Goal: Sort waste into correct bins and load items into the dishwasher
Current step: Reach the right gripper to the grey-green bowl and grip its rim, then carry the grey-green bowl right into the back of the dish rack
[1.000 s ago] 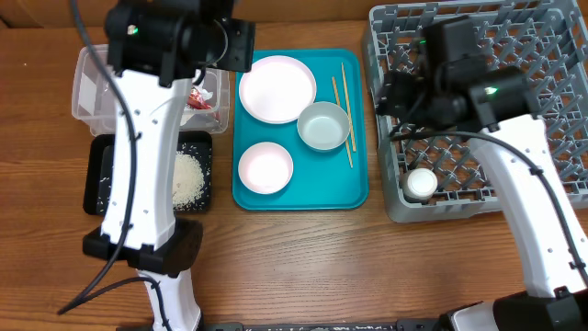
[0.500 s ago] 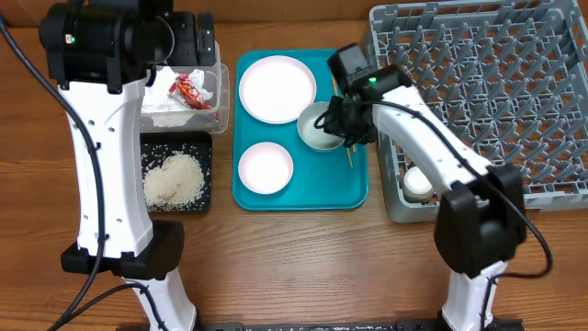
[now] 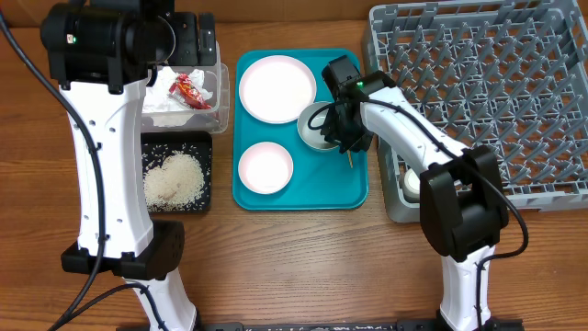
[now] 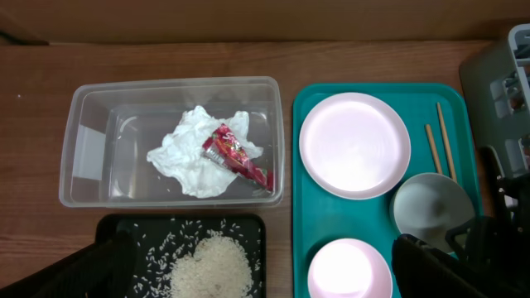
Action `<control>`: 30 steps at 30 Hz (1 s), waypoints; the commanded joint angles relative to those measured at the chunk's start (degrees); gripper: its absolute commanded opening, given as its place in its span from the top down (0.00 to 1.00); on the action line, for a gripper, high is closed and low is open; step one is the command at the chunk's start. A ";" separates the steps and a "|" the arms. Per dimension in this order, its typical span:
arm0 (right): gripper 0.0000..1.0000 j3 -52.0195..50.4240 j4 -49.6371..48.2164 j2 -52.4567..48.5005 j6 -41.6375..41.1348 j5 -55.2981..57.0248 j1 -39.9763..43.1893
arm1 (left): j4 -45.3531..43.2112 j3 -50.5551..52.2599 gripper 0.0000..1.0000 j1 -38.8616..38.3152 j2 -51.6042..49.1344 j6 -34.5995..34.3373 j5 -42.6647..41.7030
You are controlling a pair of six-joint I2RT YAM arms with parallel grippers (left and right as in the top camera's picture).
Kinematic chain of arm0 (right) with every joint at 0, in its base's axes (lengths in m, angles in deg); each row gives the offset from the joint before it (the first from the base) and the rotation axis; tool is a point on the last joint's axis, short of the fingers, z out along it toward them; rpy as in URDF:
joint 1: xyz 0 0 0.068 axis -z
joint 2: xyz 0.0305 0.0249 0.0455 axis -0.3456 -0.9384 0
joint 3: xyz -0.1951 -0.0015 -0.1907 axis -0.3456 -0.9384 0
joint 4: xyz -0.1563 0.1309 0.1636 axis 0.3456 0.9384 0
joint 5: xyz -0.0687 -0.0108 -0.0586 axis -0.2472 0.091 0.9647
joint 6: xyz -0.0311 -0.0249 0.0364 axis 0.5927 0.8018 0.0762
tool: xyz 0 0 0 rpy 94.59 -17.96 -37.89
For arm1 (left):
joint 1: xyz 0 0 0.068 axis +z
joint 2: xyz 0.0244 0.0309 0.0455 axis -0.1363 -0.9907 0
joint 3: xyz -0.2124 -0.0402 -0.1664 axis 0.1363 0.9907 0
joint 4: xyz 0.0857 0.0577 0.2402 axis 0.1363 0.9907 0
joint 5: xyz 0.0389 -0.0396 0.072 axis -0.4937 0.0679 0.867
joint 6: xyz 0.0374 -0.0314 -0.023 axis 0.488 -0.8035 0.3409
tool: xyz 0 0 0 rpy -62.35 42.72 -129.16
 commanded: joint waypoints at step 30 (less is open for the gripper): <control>0.96 18.45 9.53 6.69 6.27 17.33 1.09 | 0.11 0.15 0.00 -0.13 0.74 0.07 0.48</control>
